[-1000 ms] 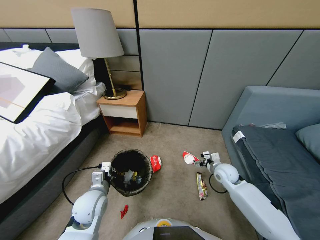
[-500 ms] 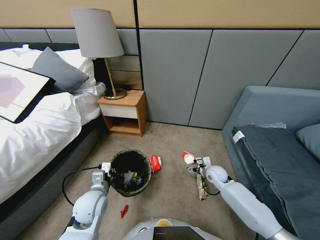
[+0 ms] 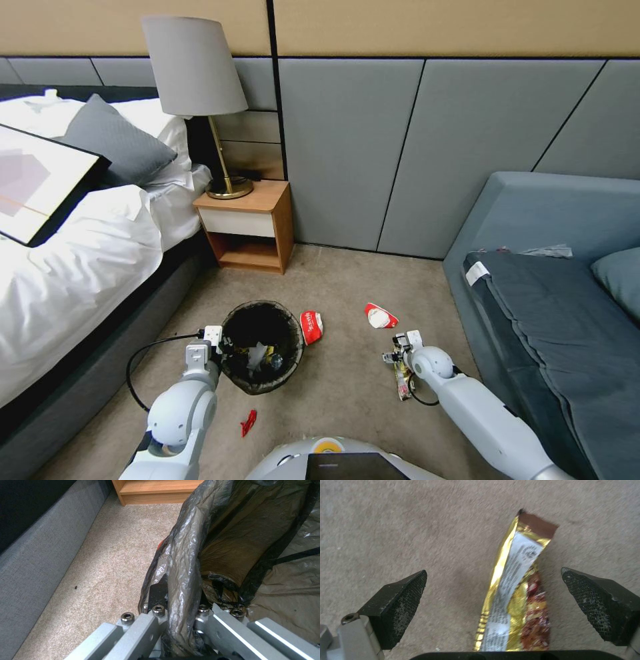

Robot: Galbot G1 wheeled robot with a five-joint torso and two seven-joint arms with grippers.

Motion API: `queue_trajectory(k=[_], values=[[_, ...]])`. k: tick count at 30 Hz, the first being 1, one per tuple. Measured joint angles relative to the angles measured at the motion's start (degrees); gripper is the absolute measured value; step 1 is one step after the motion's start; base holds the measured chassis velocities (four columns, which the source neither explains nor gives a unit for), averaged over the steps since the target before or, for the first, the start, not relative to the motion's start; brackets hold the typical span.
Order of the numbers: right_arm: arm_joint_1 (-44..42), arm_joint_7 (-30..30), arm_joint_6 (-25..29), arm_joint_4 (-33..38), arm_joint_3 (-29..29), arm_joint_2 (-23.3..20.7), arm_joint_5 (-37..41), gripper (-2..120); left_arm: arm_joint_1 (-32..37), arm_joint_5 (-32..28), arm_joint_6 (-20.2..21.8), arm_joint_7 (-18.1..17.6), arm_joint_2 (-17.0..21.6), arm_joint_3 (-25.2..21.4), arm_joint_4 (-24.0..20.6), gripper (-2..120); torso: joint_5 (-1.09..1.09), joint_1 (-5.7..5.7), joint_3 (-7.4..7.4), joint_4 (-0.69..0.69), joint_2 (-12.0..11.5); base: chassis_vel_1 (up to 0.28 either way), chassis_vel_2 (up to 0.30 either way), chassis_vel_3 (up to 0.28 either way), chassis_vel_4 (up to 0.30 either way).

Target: Pick up the trash bin, then pick up the garbage from the floor and place it into the trash bin.

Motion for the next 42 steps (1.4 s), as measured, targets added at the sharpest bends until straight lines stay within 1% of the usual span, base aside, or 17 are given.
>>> queue_trajectory(k=[17,18,20,22,23,24,25,26,29,30,32,34,36,37,38,41,42], values=[[-0.52,0.95,0.03,-2.30,-0.34,1.57,-1.65,99,-0.37,-0.03,0.00,0.12,0.21,0.01,0.64,0,0.00,0.00,0.00,0.01,0.00,0.000,0.000,0.000,0.000],[-0.48,1.11,0.03,-2.70,-0.34,1.70,-1.81,94,-0.42,-0.07,0.00,0.12,0.21,0.01,0.66,0,-0.01,0.00,0.00,0.00,0.00,0.000,0.000,0.000,0.000],[-0.43,1.11,0.03,-3.00,-0.34,1.77,-1.88,91,-0.44,-0.09,0.00,0.12,0.22,0.01,0.68,0,0.00,0.00,0.00,0.00,0.00,0.000,0.000,0.000,0.000],[-0.29,0.98,0.03,-3.85,-0.34,1.95,-2.25,82,-0.46,-0.11,0.00,0.12,0.31,0.01,0.72,0,0.00,0.00,0.00,0.00,0.00,0.000,0.000,0.000,0.000],[-0.29,0.98,0.03,-3.85,-0.34,1.95,-2.25,82,-0.46,-0.11,0.00,0.12,0.31,0.01,0.72,0,0.00,0.00,0.00,0.00,0.00,0.000,0.000,0.000,0.000],[-0.25,0.91,0.03,-4.12,-0.34,1.98,-2.41,78,-0.45,-0.12,0.00,0.12,0.37,-0.01,0.73,0,0.00,0.00,0.00,0.00,0.00,0.000,0.000,0.000,0.000],[-0.22,0.84,0.03,-4.33,-0.35,2.03,-2.57,71,-0.42,-0.13,0.00,0.12,0.44,-0.07,0.73,0,0.00,0.00,0.00,0.00,0.00,0.000,0.000,0.000,0.000],[-0.22,0.84,0.03,-4.33,-0.35,2.03,-2.57,71,-0.42,-0.13,0.00,0.12,0.44,-0.07,0.73,0,0.00,0.00,0.00,0.00,0.00,0.000,0.000,0.000,0.000],[-0.05,0.69,0.03,-4.54,-0.54,2.02,-2.63,56,-0.37,-0.14,0.00,0.12,0.64,-0.22,0.75,0,0.00,0.00,0.00,0.00,0.00,0.000,0.000,0.000,0.000],[-0.05,0.69,0.03,-4.54,-0.54,2.02,-2.63,56,-0.37,-0.14,0.00,0.12,0.64,-0.22,0.75,0,0.00,0.00,0.00,0.00,0.00,0.000,0.000,0.000,0.000],[0.17,0.66,0.03,-4.71,-0.72,2.10,-2.63,44,-0.38,-0.15,0.00,0.12,0.64,-0.21,0.76,0,0.00,0.00,0.00,0.01,0.00,0.000,0.000,0.000,0.000],[0.19,0.65,0.03,-4.77,-0.79,2.13,-2.63,41,-0.40,-0.15,0.00,0.12,0.62,-0.21,0.76,0,0.00,0.00,0.00,0.01,0.00,0.000,0.000,0.000,0.000],[0.21,0.65,0.03,-4.96,-0.99,2.31,-2.70,29,-0.47,-0.15,0.00,0.12,0.56,-0.20,0.84,0,0.00,0.00,0.00,0.00,0.00,0.000,0.000,0.000,0.000],[0.21,0.65,0.03,-5.06,-1.03,2.36,-2.81,26,-0.48,-0.15,0.00,0.13,0.57,-0.19,0.89,0,0.00,0.00,0.00,0.00,0.00,0.000,0.000,0.000,0.000],[0.21,0.65,0.03,-5.06,-1.03,2.36,-2.81,26,-0.48,-0.15,0.00,0.13,0.57,-0.19,0.89,0,0.00,0.00,0.00,0.00,0.00,0.000,0.000,0.000,0.000],[0.19,0.60,0.04,-5.31,-1.04,2.47,-3.18,12,-0.45,-0.15,0.00,0.15,0.63,-0.17,0.99,0,0.00,0.00,0.00,0.00,0.00,0.000,0.000,0.000,0.000],[0.19,0.60,0.04,-5.31,-1.04,2.47,-3.18,12,-0.45,-0.15,0.00,0.15,0.63,-0.17,0.99,0,0.00,0.00,0.00,0.00,0.00,0.000,0.000,0.000,0.000]])
